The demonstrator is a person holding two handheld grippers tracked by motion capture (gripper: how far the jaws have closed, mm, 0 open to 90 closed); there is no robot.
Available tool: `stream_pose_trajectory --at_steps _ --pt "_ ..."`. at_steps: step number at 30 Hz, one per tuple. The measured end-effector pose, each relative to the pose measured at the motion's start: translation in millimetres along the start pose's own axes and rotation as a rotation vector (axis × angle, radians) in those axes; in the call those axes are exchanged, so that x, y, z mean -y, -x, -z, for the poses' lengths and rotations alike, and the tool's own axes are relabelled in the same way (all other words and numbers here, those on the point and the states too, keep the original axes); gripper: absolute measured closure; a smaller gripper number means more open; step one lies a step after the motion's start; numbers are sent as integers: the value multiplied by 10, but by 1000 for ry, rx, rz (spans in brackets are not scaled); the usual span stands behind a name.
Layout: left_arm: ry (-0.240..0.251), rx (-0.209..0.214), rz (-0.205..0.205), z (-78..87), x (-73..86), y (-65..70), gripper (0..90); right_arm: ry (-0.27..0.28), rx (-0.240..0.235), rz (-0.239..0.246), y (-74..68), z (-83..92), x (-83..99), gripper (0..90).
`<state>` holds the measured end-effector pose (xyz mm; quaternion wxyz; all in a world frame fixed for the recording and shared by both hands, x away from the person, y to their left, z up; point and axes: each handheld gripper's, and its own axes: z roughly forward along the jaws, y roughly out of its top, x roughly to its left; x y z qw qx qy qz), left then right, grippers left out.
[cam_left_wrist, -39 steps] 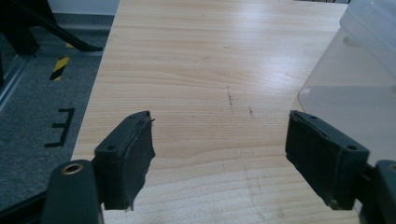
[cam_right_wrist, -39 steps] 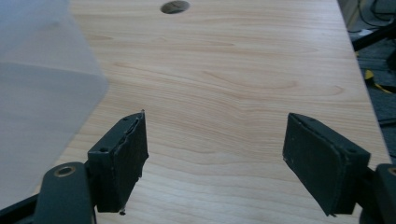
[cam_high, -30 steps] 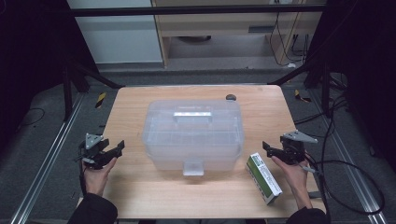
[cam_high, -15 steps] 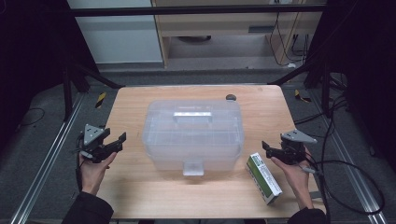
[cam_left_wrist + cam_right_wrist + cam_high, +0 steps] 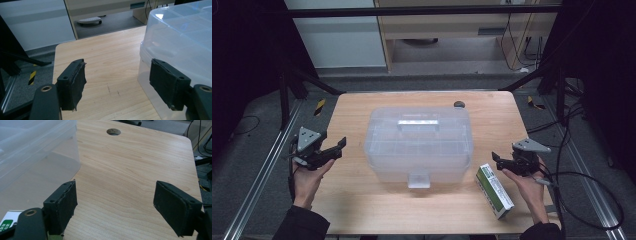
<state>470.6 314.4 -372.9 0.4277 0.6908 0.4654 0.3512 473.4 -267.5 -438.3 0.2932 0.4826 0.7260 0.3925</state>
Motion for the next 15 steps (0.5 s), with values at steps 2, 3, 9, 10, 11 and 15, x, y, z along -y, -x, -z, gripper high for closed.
stream_pose_trajectory --at_steps 2,3,9,10,11,15 --pt "5 5 -3 9 -22 -11 281 1 0 2 -4 1 -1 193" --pt "12 23 -2 20 -80 -31 280 -2 -2 6 -14 4 -2 193" --pt "26 67 -13 11 -238 -24 280 -4 -4 11 -18 20 -3 192" --pt "26 67 -22 2 -263 -9 280 -4 -5 11 -12 24 -4 192" --pt "23 72 -32 -8 -290 4 280 -3 -5 9 -9 30 -6 192" --pt "18 101 -58 -45 -383 72 274 -1 -8 9 4 44 -7 190"
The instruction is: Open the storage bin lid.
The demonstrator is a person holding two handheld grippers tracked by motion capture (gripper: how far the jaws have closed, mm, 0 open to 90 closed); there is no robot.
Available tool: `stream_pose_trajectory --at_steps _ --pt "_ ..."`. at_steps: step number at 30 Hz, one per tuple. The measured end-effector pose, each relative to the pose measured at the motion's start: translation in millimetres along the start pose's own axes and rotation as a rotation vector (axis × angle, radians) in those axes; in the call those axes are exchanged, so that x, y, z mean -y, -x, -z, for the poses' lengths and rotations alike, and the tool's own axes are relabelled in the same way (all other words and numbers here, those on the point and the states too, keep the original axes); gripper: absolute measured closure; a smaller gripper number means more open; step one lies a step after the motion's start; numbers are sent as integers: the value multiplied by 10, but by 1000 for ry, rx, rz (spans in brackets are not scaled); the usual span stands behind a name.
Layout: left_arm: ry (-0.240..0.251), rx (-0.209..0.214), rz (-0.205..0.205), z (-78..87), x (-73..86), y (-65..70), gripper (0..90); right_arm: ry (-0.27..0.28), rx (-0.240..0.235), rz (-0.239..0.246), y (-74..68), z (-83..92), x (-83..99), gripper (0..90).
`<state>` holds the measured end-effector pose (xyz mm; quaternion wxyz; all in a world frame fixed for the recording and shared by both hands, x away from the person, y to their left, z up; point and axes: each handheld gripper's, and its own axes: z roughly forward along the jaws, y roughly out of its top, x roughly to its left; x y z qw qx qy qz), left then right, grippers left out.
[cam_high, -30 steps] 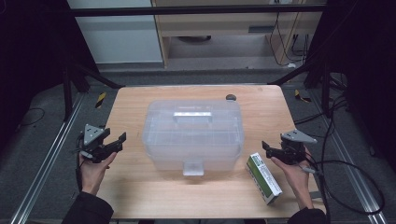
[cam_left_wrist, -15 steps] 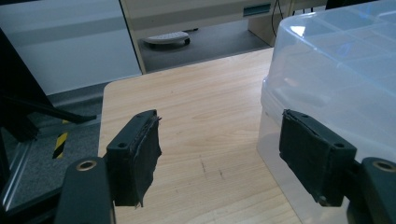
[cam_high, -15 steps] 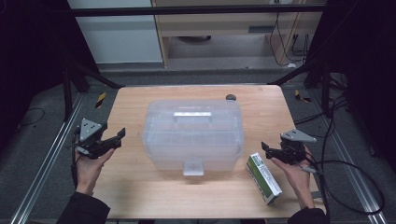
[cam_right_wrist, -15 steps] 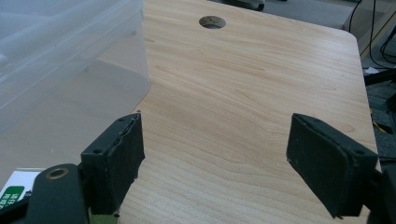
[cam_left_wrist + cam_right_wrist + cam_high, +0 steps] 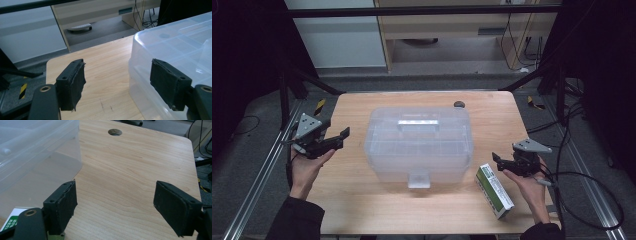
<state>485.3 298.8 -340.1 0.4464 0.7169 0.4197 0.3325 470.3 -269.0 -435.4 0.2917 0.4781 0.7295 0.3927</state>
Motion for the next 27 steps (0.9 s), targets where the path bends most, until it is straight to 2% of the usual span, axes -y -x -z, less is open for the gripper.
stream_pose_trajectory --at_steps 1,2,5,7,9,10,16,17,22,23,24,27 --pt "-2 18 -24 -22 -52 33 274 -5 2 3 4 2 -1 190" --pt "-2 18 -24 -22 -52 33 273 -5 2 3 4 2 -1 190" --pt "-12 45 -63 -74 -124 80 269 -8 2 2 7 -2 -2 190" --pt "-16 58 -65 -107 -152 104 269 -14 0 8 4 -7 2 190" --pt "-12 102 -82 -159 -200 131 269 -13 -2 9 10 -10 3 196" --pt "-12 102 -82 -159 -200 131 269 -13 -2 9 10 -10 3 196" --pt "-23 159 -143 -242 -320 174 273 -19 -9 21 6 -19 16 201" --pt "-30 168 -164 -251 -343 182 274 -22 -12 27 6 -15 23 201" --pt "-30 199 -194 -278 -434 228 276 -21 -17 23 10 -18 23 201" --pt "-32 203 -219 -286 -474 242 276 -23 -19 28 11 -24 23 200" --pt "-32 203 -219 -286 -474 242 276 -23 -19 28 11 -24 23 200" --pt "-52 222 -263 -299 -555 284 278 -30 -19 24 7 -29 25 200"
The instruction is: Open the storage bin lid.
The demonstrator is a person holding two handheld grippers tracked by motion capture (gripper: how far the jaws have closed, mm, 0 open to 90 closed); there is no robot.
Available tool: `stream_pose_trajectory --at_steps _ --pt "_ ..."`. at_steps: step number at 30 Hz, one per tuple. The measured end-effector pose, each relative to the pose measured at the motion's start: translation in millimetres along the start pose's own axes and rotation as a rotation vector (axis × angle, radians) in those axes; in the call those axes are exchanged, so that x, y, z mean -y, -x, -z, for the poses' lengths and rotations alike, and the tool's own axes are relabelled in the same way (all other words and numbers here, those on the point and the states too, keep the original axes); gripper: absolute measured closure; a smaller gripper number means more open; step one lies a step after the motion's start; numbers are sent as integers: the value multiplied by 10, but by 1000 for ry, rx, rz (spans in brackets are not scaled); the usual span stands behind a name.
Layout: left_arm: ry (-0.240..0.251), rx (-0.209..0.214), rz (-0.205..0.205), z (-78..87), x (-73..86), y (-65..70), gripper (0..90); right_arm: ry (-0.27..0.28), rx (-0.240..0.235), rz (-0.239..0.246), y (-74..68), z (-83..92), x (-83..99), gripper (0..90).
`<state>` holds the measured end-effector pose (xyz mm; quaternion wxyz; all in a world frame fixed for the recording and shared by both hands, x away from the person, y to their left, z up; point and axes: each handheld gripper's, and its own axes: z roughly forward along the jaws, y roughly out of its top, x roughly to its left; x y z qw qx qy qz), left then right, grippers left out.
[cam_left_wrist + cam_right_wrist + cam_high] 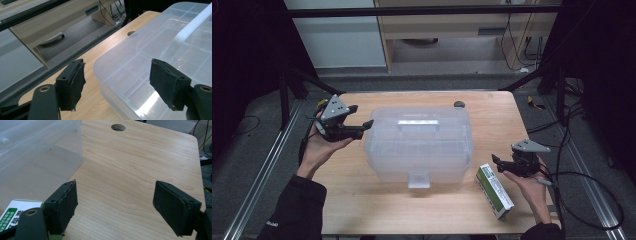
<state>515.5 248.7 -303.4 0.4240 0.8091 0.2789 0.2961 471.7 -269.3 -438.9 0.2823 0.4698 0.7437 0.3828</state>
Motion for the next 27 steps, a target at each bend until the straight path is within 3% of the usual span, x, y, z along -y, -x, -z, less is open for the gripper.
stream_pose_trajectory --at_steps 8,14,19,25,27 --pt "-10 32 -56 -19 -131 65 279 -9 -6 2 4 -3 1 200" --pt "-41 63 -133 -29 -258 120 281 -16 -14 12 3 -13 2 203" --pt "-55 72 -153 -43 -315 153 281 -20 -10 13 8 -15 3 205" --pt "-71 84 -212 -70 -408 235 278 -22 -12 8 11 -11 2 212" --pt "-82 92 -211 -76 -432 258 281 -23 -13 7 14 -11 2 213"
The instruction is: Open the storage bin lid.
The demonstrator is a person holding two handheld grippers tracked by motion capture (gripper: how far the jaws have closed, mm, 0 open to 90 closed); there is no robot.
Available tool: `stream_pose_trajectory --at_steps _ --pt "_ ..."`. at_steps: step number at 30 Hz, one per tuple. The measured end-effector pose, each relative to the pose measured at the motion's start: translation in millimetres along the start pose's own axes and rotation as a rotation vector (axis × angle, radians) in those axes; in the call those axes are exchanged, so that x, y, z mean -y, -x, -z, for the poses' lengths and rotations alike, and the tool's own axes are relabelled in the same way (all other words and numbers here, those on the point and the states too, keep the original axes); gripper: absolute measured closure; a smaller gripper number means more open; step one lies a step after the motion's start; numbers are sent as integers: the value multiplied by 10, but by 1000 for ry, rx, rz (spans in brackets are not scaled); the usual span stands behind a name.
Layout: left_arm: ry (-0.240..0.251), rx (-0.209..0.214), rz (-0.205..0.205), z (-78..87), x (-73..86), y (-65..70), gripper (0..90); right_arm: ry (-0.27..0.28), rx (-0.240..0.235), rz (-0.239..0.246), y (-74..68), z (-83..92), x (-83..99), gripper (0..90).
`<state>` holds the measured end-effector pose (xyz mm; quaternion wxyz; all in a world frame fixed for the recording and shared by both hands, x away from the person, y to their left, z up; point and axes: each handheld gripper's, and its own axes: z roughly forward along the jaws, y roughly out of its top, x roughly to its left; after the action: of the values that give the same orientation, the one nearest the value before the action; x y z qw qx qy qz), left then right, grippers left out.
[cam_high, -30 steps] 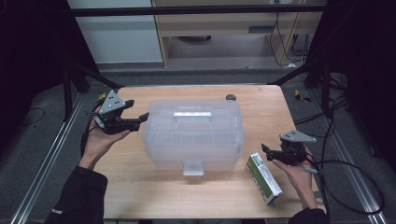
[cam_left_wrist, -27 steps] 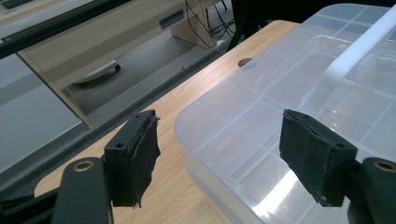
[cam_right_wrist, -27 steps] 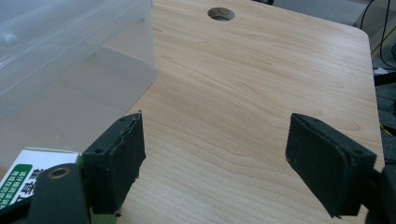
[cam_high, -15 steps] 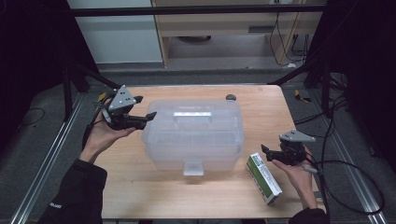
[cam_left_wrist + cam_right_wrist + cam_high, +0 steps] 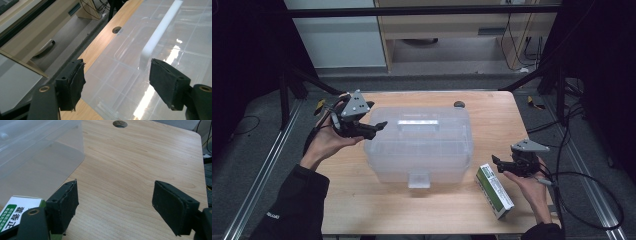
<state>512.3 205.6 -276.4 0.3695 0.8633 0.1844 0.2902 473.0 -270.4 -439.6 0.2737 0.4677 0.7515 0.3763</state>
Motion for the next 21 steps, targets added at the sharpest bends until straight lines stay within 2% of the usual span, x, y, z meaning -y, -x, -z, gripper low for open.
stream_pose_trajectory --at_steps 4,13,15,21 --pt "-8 10 -21 -16 -35 27 294 -2 -1 0 0 1 1 213" --pt "-28 24 -114 -95 -138 111 308 -12 -2 0 1 -5 5 213" --pt "-42 19 -98 -90 -137 132 310 -11 -2 1 4 -7 6 213" --pt "-48 34 -133 -136 -170 185 317 -16 -3 0 8 -12 9 215"
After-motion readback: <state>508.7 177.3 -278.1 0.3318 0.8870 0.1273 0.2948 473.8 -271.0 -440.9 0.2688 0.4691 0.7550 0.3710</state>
